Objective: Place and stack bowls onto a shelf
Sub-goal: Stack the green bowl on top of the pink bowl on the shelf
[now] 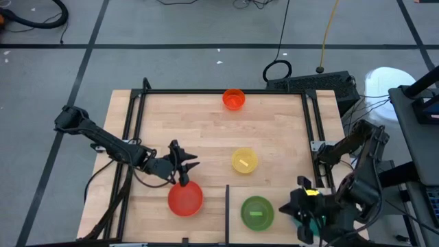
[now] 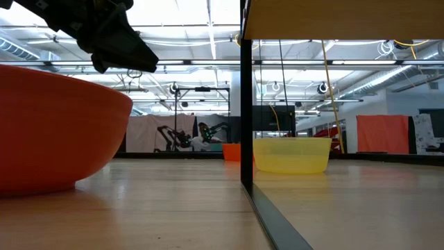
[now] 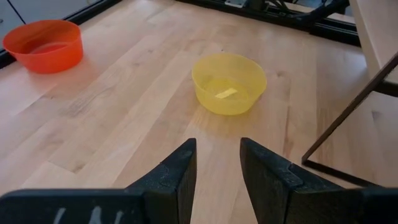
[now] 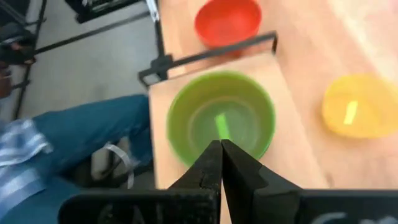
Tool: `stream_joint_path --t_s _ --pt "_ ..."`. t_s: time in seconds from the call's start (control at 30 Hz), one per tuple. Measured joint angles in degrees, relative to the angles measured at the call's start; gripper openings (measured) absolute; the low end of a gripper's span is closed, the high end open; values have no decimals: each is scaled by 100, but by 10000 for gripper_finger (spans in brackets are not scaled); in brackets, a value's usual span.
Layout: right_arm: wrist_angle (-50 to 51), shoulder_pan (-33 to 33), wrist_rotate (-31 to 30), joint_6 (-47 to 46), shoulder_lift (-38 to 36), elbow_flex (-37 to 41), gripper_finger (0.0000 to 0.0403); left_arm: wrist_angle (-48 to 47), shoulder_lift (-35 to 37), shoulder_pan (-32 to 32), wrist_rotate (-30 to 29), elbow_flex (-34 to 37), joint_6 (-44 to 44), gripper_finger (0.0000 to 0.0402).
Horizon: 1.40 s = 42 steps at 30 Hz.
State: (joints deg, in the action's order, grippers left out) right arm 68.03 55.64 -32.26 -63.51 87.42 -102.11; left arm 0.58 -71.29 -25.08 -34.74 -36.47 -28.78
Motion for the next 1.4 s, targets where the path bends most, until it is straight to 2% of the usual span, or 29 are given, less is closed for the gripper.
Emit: stream_joint_path --t_s 0.17,0.47,0.7,0.9,1.23,1.4 --pt "-486 22 -501 227 8 735 2 0 2 -70 0 0 50 127" --pt "-2600 207 -1801 1148 -323 2125 2 2 2 -92 -2 0 145 127" --pt "-4367 328 -2323 2062 -741 3289 2 4 2 -136 -3 0 120 127" --pt "-5783 337 -2477 3100 -971 3990 2 9 2 -213 -5 0 47 127" --pt "-6097 335 -2473 3802 -1012 4175 2 11 4 -357 -149 0 -87 127" --pt "-6846 337 -2470 4647 -1068 4175 2 15 4 -357 -173 0 -133 127"
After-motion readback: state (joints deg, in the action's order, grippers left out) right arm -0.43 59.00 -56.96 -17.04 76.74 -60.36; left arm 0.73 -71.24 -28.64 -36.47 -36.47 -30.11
